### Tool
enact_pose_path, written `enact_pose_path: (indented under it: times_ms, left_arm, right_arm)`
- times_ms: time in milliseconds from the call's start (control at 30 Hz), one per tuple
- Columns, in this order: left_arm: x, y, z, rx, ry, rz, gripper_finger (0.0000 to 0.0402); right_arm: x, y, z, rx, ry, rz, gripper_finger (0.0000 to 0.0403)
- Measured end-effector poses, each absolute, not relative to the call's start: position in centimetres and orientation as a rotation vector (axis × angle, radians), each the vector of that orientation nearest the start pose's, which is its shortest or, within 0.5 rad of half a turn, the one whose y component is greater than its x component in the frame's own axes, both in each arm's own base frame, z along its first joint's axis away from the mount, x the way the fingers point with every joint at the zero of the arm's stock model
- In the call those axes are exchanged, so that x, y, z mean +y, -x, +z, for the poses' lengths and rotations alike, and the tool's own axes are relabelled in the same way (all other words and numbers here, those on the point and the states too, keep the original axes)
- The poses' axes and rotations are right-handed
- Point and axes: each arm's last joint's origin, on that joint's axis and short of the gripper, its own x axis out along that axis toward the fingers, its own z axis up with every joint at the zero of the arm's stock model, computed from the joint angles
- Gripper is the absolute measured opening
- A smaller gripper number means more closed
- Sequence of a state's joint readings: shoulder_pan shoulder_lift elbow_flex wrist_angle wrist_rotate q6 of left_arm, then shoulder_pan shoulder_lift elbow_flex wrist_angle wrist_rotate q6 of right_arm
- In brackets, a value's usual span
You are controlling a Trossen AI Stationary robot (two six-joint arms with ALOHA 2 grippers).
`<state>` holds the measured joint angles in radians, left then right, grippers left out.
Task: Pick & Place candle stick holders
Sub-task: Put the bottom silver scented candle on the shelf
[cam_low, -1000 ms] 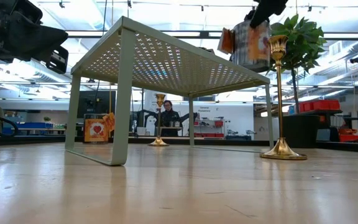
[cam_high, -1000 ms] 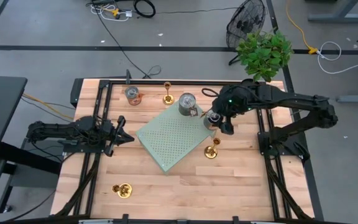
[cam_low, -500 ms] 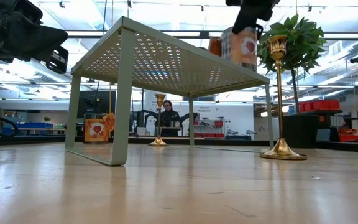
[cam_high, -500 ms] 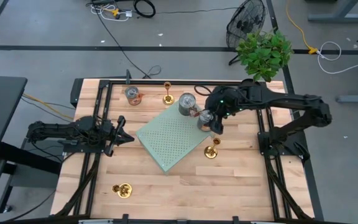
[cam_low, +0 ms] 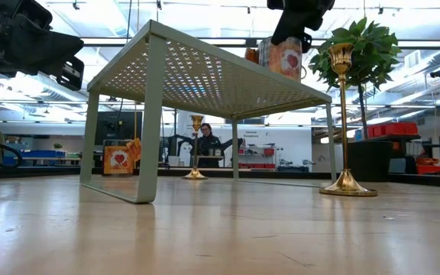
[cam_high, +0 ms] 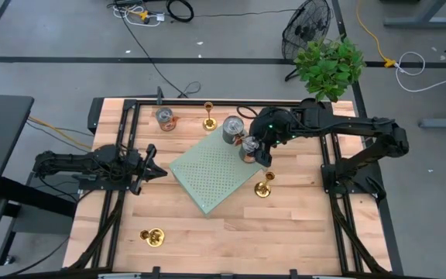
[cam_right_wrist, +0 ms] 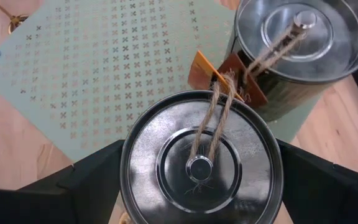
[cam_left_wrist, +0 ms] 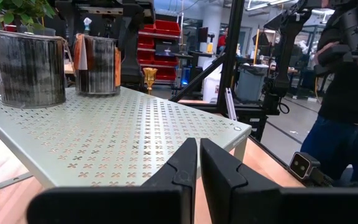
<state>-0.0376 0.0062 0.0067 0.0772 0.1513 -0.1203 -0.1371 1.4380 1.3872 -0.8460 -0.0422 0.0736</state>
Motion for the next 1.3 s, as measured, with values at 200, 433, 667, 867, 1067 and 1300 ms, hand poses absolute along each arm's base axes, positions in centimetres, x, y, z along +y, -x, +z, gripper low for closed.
enact_pose_path:
  times_ms: [200, 433, 667, 867, 1067, 1300]
  left_arm:
    - [-0.8, -9.7, 17.3, -0.067, 0.115, -0.193, 0.0025]
    - [-0.8, -9.7, 17.3, -0.067, 0.115, -0.193, 0.0025]
    - [-0.8, -9.7, 17.3, -0.067, 0.115, -0.193, 0.0025]
    - [-0.8, -9.7, 17.3, -0.066, 0.115, -0.193, 0.0026]
    - [-0.8, -9.7, 17.3, -0.067, 0.115, -0.193, 0.0025]
    - [-0.8, -9.7, 17.3, -0.067, 0.115, -0.194, 0.0025]
  right_arm:
    - [-3.9, -29.1, 33.7, 0.890, -0.146, -0.120, 0.0366]
    - [-3.9, -29.0, 33.7, 0.899, -0.146, -0.120, 0.0365]
    - [-3.9, -29.1, 33.5, 0.910, -0.146, -0.120, 0.0366]
    - [-3.9, -28.7, 34.1, 0.950, -0.151, -0.122, 0.0366]
    - [-3.9, -29.3, 35.2, 0.944, -0.150, -0.122, 0.0366]
    - [-4.1, -30.3, 35.1, 0.967, -0.147, -0.123, 0.0366]
